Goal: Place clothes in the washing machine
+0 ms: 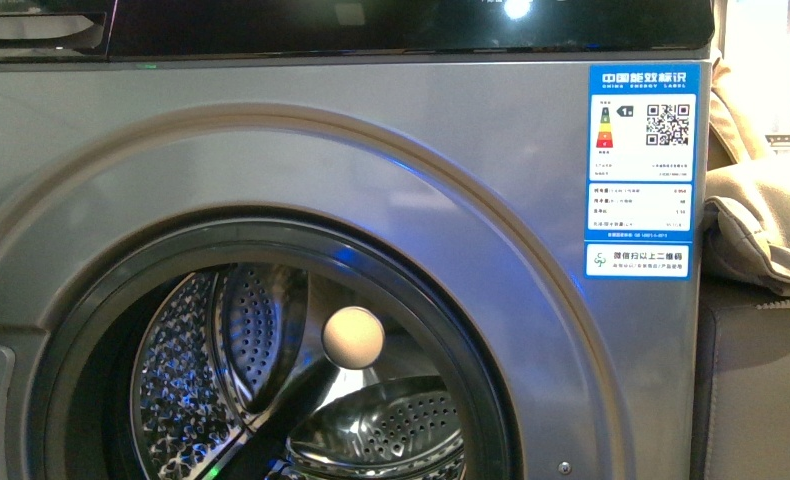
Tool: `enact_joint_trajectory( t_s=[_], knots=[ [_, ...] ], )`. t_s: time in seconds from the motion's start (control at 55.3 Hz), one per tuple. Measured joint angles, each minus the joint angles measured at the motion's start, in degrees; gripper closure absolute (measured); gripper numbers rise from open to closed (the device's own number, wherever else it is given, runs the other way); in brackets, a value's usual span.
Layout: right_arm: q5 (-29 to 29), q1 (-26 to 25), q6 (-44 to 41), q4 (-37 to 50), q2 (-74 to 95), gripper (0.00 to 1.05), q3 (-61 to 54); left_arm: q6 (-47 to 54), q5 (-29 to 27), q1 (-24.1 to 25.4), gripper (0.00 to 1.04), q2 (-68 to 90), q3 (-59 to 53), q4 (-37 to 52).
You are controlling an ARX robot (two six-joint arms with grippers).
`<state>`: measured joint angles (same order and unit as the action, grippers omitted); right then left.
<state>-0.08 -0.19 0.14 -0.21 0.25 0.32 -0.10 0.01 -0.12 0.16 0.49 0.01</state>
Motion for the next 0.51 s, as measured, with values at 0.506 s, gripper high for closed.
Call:
enact_joint_trajectory(
  t_s=[0.506],
  knots=[
    [0.00,0.00,0.00,0.00,0.00,0.08,0.00,0.00,0.00,0.02,0.07,0.00,0.00,0.00]
  ],
)
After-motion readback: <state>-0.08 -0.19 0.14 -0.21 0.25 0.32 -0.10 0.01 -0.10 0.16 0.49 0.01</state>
